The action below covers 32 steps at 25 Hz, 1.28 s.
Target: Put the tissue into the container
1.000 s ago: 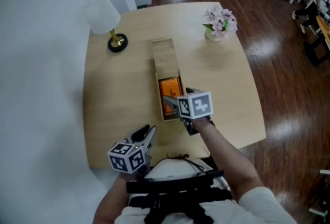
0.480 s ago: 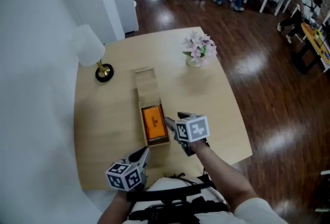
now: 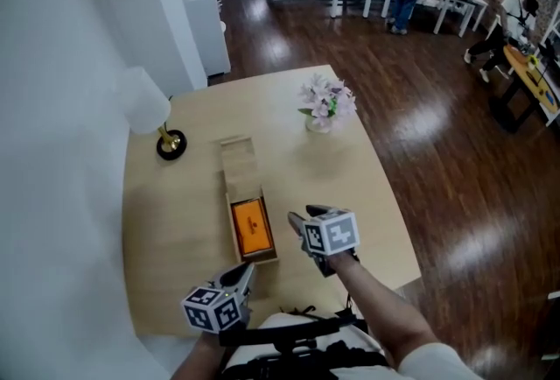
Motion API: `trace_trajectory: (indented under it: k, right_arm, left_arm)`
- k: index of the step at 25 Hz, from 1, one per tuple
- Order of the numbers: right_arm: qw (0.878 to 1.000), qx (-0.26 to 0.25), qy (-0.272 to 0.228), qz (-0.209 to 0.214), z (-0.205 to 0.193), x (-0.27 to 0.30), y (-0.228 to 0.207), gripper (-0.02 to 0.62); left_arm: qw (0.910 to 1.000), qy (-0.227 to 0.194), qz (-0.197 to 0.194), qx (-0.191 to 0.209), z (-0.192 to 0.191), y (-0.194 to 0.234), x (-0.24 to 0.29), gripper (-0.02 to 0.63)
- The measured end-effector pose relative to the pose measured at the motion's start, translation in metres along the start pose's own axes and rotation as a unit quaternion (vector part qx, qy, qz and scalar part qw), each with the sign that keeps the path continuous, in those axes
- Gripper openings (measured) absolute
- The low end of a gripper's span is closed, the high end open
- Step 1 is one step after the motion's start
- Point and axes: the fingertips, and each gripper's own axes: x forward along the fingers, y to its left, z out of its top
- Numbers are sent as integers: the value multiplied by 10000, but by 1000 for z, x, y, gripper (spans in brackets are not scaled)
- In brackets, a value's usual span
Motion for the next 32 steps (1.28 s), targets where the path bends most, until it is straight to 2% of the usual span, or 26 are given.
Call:
trace_trajectory:
  k: [9,20,32]
  right_arm:
    - [9994,54,-155,-304,0,-27,-41,107]
    - [9969,401,-360,-568,-6,-53,-84,4]
    - [9946,557,-533,-694,-9,-77,-113,0]
  left_arm:
    - [9999,41,-111,101,6,-21,17,29]
    - [9995,166,-194,178,7,-40,32,2]
    - [9991,161,-260,307,11,-54,37,2]
